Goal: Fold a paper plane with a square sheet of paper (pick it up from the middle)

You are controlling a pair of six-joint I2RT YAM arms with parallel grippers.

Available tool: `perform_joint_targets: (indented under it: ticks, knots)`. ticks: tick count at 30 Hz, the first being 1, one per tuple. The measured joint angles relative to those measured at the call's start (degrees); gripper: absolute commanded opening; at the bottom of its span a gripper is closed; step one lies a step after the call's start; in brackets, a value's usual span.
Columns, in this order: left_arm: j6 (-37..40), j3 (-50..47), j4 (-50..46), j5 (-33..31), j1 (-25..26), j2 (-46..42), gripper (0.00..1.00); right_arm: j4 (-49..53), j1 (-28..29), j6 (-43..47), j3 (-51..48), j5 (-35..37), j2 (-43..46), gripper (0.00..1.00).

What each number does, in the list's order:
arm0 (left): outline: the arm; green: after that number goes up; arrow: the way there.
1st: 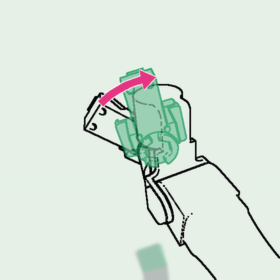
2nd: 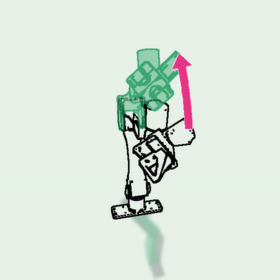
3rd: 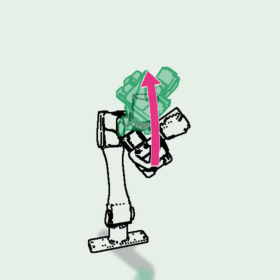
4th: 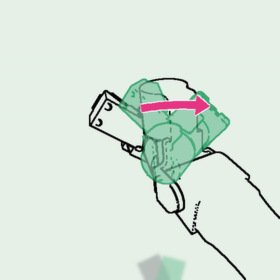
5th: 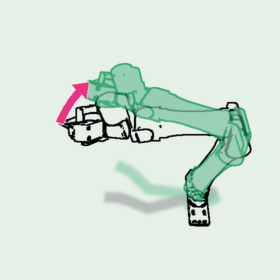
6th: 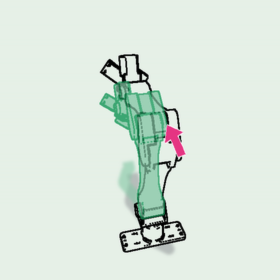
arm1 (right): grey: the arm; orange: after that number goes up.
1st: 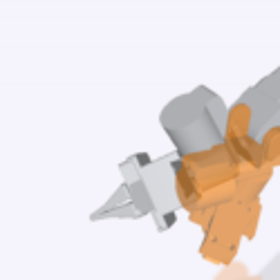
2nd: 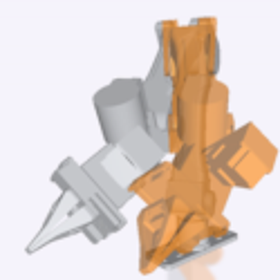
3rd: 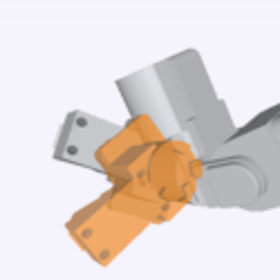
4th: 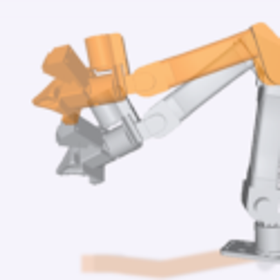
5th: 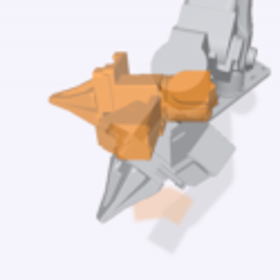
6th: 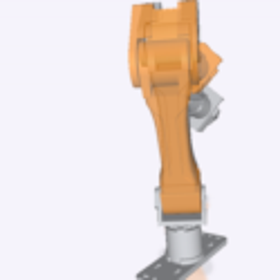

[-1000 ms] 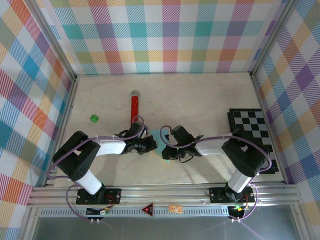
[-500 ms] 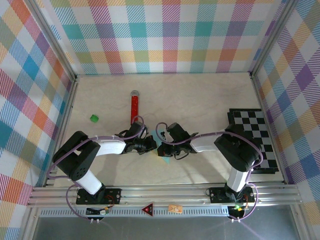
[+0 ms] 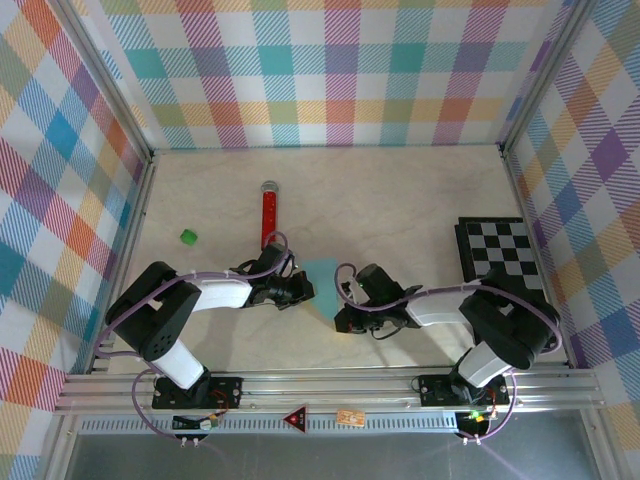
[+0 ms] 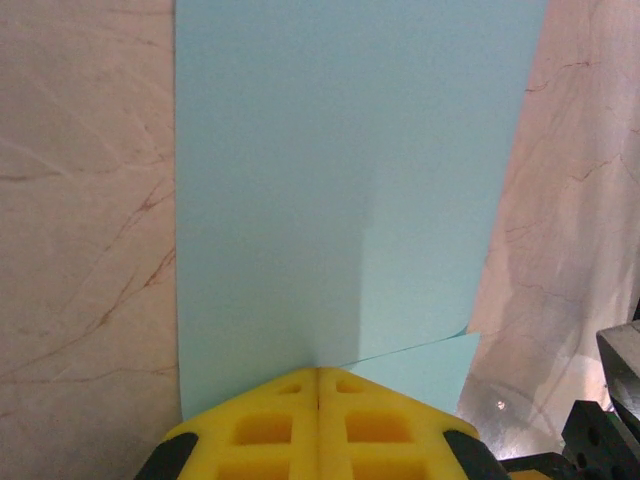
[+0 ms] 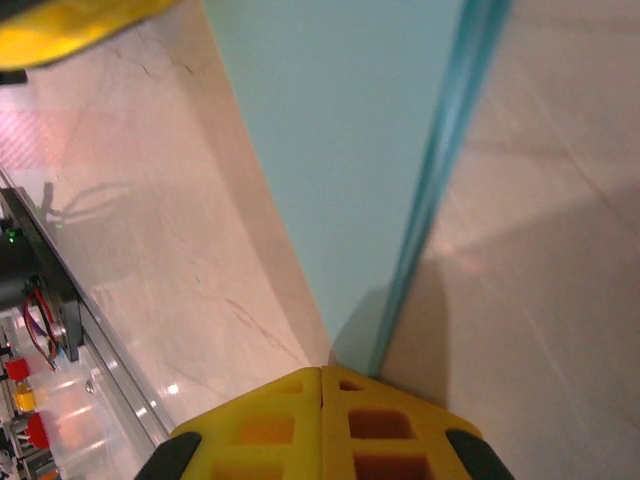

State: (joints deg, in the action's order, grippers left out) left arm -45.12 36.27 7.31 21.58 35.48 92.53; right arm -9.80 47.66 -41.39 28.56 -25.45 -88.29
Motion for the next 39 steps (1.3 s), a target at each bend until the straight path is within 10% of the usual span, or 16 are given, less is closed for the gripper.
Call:
perform_joint_targets:
  ticks: [24, 39]
  knots:
    - [0.6, 0.7, -4.8, -2.7, 0.2, -4.0, 0.12, -1.1, -1.5, -0.9, 7.4, -0.4, -7.7, 0.0]
    - [-6.7, -5.3, 5.1, -1.5, 6.4, -4.2, 0.03, -1.5, -1.5, -1.5, 7.2, -0.6, -7.7, 0.0]
